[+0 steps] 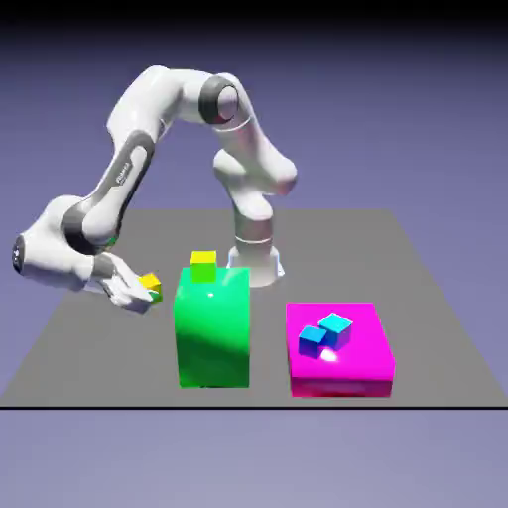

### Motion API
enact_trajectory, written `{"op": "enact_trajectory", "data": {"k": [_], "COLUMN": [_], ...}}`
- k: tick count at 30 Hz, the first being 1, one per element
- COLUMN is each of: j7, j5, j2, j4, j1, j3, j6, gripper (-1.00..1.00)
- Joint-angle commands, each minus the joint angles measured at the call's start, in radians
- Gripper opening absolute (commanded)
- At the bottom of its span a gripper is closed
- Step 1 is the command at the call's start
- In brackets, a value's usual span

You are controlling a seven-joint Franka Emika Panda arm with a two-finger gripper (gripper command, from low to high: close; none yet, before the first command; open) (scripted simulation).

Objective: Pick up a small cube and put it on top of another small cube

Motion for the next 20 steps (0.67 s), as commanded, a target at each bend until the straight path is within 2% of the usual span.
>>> {"op": "enact_trajectory", "data": {"k": [1, 7, 10, 16, 17, 20], "j7": [0.004, 0.030, 0.039, 0.030, 0.030, 0.033], "j5": [0.011, 0.067, 0.036, 0.037, 0.037, 0.037], "j2": [-0.031, -0.211, -0.239, -0.300, -0.300, -0.279], "j4": [-0.009, -0.065, -0.086, -0.295, -0.295, -0.222], "j1": [0.036, 0.254, 0.315, 0.346, 0.346, 0.335], "j3": [-0.030, -0.195, -0.207, -0.188, -0.188, -0.195], "j6": [-0.020, -0.122, -0.107, 0.052, 0.052, -0.003], "gripper": [-1.00, -1.00, -1.00, -1.00, 1.00, 1.00]}}
